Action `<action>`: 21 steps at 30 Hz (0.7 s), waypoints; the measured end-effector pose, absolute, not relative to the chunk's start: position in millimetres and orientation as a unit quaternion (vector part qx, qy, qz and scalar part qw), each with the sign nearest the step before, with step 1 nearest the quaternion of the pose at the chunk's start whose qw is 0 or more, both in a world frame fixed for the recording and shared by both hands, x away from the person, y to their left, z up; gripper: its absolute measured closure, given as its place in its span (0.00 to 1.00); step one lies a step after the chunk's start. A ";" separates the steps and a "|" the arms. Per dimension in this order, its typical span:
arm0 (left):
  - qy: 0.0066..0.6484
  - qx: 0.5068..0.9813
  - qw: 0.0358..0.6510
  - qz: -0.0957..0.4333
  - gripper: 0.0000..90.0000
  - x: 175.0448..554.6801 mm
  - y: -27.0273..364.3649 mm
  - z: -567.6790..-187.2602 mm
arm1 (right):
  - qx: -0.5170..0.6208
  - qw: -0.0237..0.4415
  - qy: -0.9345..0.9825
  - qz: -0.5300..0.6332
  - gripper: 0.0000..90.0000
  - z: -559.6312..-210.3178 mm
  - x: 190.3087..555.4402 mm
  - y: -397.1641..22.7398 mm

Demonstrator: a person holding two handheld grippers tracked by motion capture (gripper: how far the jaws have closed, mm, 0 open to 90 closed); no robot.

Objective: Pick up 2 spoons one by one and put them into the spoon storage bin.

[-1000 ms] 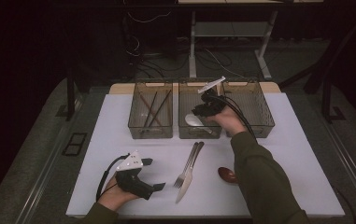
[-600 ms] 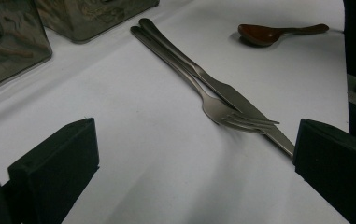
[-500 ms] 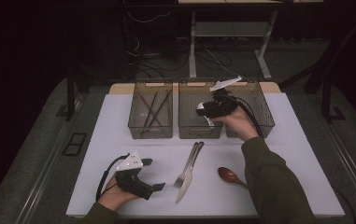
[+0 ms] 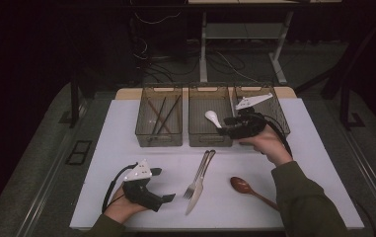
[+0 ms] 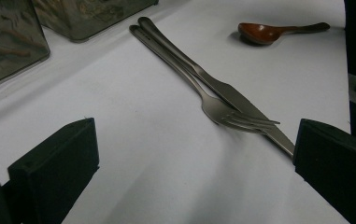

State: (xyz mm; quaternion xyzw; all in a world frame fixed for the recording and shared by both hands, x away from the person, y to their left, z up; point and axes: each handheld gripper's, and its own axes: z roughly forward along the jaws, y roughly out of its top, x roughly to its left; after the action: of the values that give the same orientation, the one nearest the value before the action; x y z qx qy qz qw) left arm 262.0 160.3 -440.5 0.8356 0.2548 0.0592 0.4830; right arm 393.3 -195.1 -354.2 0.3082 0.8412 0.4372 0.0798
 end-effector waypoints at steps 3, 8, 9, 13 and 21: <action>0.255 0.836 0.483 0.059 0.00 262.0 160.2 -440.6 | 0.307 0.078 0.841 0.438 0.47 -357.2 384.5 -199.8; 0.255 0.835 0.483 0.060 0.00 261.7 160.1 -440.5 | 0.309 0.071 0.840 0.440 0.46 -364.2 370.5 -208.4; 0.255 0.835 0.483 0.060 0.00 261.7 159.9 -440.6 | 0.310 0.070 0.840 0.440 0.46 -365.7 367.8 -210.0; 0.255 0.835 0.484 0.060 0.00 261.6 159.6 -440.5 | 0.312 0.069 0.838 0.441 0.46 -372.2 356.4 -217.4; 0.252 0.836 0.484 0.061 0.00 261.2 159.4 -440.2 | 0.314 0.064 0.842 0.435 0.46 -384.0 337.1 -228.5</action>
State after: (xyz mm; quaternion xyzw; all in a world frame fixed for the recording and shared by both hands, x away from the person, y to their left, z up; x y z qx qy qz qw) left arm 261.2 159.4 -440.2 0.8361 0.2517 0.0611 0.4835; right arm 337.1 -228.5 -384.0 0.3139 0.8416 0.4348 0.0639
